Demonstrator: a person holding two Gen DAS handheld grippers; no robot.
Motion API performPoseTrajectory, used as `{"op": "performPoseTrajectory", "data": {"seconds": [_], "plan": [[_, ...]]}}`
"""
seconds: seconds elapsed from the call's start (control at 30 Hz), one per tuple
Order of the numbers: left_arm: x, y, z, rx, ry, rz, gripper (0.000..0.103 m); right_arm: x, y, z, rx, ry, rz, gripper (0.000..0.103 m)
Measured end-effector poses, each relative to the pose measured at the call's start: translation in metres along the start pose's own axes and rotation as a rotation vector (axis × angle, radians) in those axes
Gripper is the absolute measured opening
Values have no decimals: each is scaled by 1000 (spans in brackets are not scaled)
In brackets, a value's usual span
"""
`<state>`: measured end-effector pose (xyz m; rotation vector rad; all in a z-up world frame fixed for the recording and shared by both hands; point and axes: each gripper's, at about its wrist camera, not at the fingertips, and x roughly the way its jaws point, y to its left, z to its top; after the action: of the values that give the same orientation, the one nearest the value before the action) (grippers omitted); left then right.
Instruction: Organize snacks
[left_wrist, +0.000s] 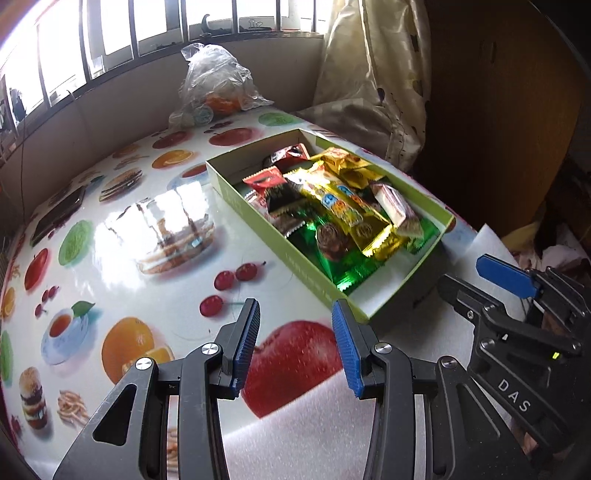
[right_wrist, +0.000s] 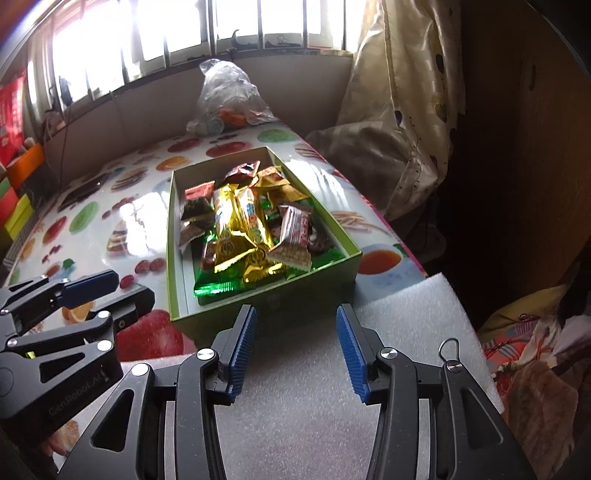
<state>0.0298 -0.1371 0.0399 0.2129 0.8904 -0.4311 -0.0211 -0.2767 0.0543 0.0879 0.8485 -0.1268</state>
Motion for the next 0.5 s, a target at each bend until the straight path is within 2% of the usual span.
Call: {"op": "performPoseTrajectory", "data": {"seconds": [0.5], "plan": [[15, 1, -31, -10, 69, -4, 42, 14, 2, -29, 23, 71, -3, 45]]}}
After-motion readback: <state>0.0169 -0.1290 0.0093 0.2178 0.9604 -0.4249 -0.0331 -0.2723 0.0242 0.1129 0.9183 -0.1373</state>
